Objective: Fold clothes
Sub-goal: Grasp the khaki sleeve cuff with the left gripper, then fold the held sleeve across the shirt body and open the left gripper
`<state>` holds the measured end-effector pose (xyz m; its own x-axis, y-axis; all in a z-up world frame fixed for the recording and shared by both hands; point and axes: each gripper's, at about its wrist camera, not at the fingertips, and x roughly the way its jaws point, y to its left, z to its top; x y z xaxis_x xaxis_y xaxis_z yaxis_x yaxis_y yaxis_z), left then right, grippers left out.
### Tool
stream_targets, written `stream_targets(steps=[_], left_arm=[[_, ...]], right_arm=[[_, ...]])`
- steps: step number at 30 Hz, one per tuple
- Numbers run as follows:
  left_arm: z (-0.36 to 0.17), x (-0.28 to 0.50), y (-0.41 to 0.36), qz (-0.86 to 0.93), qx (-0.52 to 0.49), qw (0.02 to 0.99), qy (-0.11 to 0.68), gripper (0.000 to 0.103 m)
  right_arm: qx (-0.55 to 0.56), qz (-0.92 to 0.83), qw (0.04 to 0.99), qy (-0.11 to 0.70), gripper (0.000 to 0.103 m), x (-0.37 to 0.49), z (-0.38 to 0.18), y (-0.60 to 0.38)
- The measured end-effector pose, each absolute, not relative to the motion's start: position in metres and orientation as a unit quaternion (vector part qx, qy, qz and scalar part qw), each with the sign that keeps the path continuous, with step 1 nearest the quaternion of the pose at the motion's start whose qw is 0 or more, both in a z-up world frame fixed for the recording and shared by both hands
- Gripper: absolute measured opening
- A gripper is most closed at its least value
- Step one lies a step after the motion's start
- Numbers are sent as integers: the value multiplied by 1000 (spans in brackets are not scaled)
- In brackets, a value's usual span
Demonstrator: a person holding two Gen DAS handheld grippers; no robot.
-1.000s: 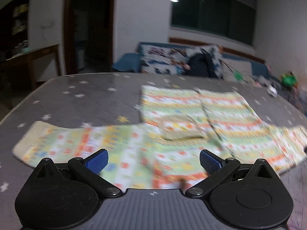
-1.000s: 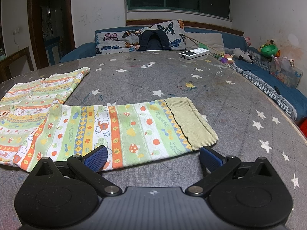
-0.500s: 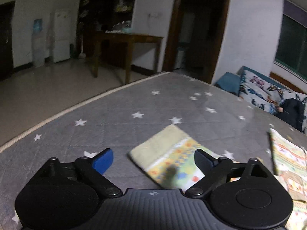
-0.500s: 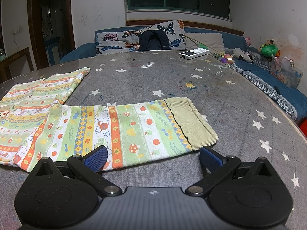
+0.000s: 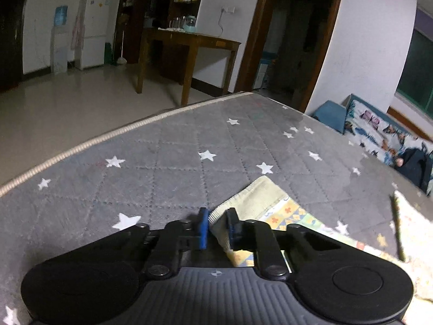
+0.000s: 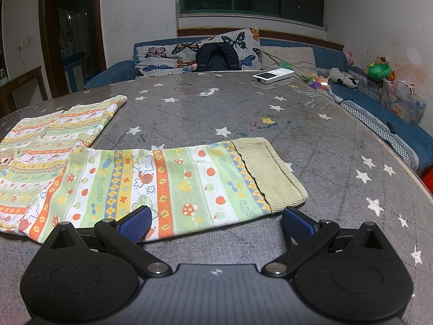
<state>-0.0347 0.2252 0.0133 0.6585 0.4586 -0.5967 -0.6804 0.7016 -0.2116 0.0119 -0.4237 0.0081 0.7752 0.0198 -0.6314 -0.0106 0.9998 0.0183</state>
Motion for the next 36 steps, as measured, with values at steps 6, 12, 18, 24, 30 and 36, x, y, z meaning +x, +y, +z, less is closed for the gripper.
stream_targets(steps=[6, 12, 18, 24, 30, 36], left_arm=[[33, -33, 212, 281, -230, 901, 236, 12], [68, -27, 173, 185, -250, 929, 202, 11], [110, -7, 109, 49, -257, 949, 177, 10], [128, 16, 40, -85, -268, 943, 175, 10], [115, 31, -22, -173, -273, 926, 193, 10], [83, 43, -67, -223, -235, 913, 248, 14]], right_arm=[[7, 8, 942, 335, 103, 12, 8, -424], [7, 8, 942, 335, 103, 12, 8, -424], [7, 8, 942, 335, 103, 12, 8, -424], [7, 8, 942, 335, 103, 12, 8, -423], [8, 8, 942, 335, 103, 11, 9, -423], [7, 8, 942, 335, 103, 11, 9, -423]])
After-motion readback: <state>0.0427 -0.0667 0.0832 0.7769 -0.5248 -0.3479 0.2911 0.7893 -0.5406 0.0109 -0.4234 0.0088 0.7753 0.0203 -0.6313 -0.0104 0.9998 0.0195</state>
